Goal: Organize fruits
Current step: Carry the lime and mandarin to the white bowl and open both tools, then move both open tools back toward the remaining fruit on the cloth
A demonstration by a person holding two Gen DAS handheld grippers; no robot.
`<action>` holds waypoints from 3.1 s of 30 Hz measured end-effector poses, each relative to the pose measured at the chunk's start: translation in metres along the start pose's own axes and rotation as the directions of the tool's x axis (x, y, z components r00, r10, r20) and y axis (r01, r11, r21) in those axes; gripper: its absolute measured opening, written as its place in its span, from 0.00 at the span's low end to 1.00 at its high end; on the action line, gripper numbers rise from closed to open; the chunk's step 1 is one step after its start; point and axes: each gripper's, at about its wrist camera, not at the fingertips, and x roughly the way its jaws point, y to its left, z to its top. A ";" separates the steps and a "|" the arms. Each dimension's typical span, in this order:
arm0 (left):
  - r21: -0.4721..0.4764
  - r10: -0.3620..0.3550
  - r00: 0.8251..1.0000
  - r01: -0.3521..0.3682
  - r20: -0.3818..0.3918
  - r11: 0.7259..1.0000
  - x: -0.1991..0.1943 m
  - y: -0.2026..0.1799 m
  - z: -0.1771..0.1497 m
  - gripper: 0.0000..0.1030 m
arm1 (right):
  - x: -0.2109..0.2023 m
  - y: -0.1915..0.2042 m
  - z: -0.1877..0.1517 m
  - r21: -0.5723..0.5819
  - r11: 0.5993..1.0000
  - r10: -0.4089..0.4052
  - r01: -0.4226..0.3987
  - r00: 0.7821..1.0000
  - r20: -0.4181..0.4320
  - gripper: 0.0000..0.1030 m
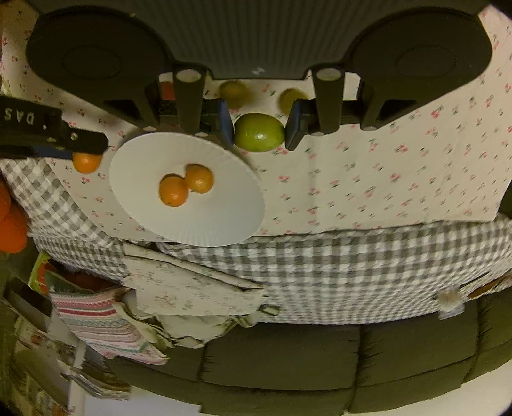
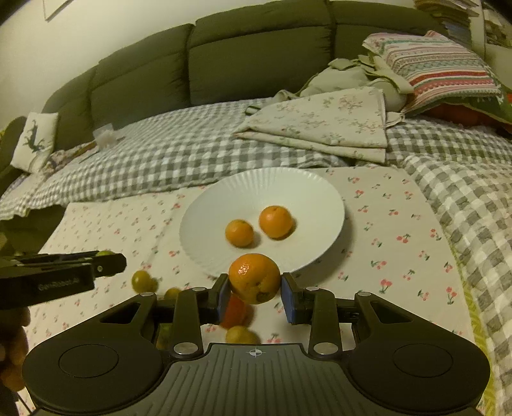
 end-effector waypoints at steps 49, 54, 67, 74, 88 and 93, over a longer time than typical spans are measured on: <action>0.001 -0.090 0.996 0.090 0.012 0.996 0.035 0.008 0.021 0.67 | 0.033 -0.056 0.025 0.218 0.975 -0.053 0.044 0.998 0.039 0.60; -0.033 -0.049 0.999 0.048 -0.025 0.998 0.024 0.022 0.018 0.69 | 0.022 -0.052 0.019 0.223 0.974 -0.046 0.038 0.998 0.034 0.60; -0.118 0.006 0.993 -0.019 -0.117 0.993 -0.005 0.057 -0.007 0.72 | -0.012 -0.019 0.007 0.195 0.980 0.042 -0.047 0.999 0.031 0.71; -0.149 0.000 0.983 -0.028 -0.184 0.989 0.005 0.061 -0.014 0.75 | -0.016 -0.002 -0.004 0.143 0.985 0.100 -0.094 0.994 -0.037 0.82; -0.108 0.058 0.982 -0.078 -0.180 0.991 0.032 0.052 -0.021 0.91 | 0.003 0.007 -0.018 0.072 0.996 0.068 -0.059 0.989 -0.135 0.92; -0.069 0.088 0.982 -0.101 -0.168 0.993 0.047 0.047 -0.021 0.91 | 0.017 0.013 -0.026 0.024 0.999 0.033 -0.030 0.984 -0.177 0.92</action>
